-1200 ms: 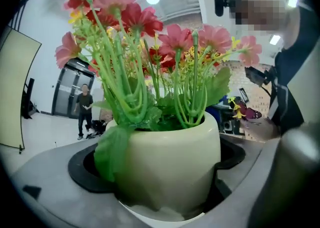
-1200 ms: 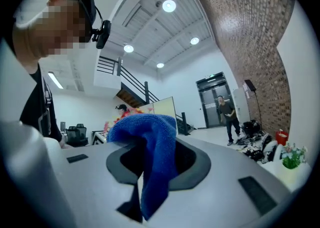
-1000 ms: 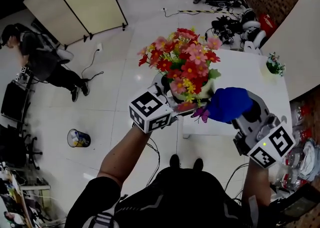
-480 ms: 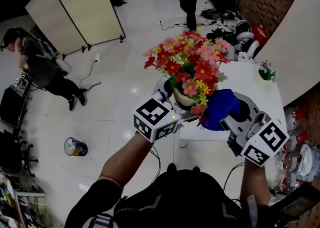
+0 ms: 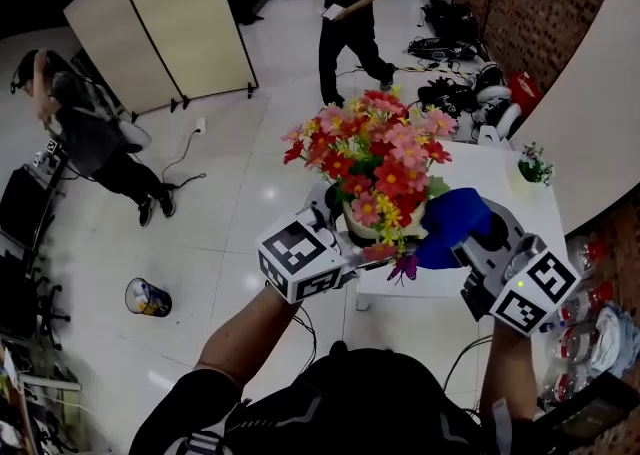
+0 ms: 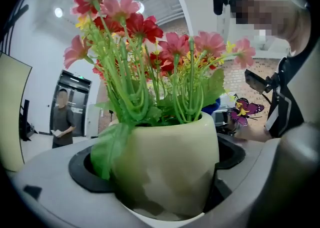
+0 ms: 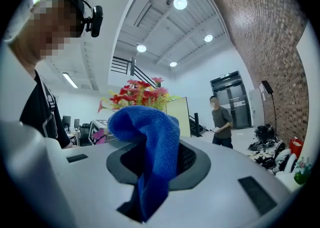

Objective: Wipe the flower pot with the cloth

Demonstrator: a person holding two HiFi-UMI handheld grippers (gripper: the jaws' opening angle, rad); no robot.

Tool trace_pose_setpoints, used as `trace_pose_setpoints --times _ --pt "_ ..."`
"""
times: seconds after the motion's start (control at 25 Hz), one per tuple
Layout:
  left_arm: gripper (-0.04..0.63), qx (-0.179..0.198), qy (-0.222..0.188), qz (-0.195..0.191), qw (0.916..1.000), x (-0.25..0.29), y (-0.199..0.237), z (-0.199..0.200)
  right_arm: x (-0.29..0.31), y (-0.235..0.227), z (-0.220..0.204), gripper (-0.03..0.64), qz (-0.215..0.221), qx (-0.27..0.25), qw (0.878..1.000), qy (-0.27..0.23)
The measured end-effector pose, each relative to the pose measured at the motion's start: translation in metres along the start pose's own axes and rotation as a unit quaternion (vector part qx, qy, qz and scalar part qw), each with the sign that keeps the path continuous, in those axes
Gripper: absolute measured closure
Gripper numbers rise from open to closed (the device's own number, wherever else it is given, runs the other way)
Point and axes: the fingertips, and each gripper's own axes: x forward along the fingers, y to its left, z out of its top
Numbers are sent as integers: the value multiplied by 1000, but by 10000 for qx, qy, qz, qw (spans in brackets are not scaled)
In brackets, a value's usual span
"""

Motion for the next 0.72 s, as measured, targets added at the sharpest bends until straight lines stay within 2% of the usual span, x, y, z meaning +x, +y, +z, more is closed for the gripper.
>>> trace_pose_setpoints --times 0.28,0.56,0.72 --pt "8 45 -180 -182 9997 -7 -13 12 0 -11 9 526 -161 12 9998 -67" --pt "8 14 -281 7 9996 -4 4 8 -31 19 7 526 149 -45 9994 -295" --pt "8 -2 -362 -137 9993 -8 7 12 -19 37 5 526 256 -179 9994 -168"
